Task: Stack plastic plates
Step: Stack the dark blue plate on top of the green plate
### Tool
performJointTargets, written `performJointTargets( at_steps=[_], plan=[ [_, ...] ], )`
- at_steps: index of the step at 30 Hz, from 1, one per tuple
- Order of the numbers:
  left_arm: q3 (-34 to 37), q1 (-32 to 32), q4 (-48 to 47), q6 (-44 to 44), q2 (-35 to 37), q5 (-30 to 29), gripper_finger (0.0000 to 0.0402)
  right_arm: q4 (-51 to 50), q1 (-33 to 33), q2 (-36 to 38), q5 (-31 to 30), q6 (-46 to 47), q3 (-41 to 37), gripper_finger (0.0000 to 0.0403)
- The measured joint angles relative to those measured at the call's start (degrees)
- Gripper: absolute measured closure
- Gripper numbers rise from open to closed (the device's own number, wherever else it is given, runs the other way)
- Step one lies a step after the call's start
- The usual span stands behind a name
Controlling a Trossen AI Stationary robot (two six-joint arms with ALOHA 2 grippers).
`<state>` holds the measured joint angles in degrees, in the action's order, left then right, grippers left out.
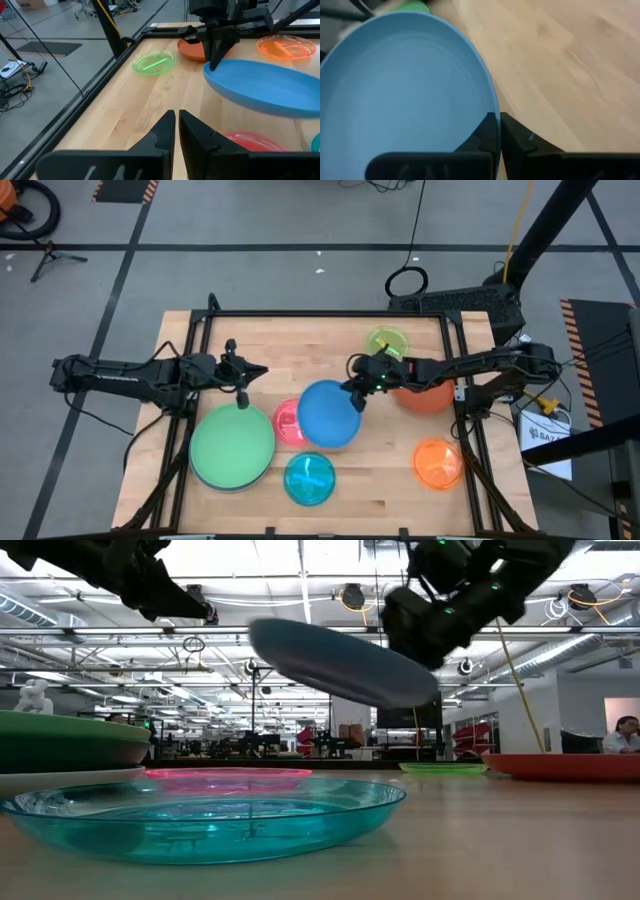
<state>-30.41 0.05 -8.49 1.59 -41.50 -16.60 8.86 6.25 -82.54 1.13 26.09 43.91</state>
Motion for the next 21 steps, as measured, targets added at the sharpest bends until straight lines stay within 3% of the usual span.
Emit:
performJointTargets(
  at_steps=[21],
  plan=[
    [-0.02, -0.13, 3.16, -0.24, 0.00, 0.00, 0.0371, -4.20, -3.27, -30.82, 0.56, -7.74, 37.51, 0.0401]
  ],
)
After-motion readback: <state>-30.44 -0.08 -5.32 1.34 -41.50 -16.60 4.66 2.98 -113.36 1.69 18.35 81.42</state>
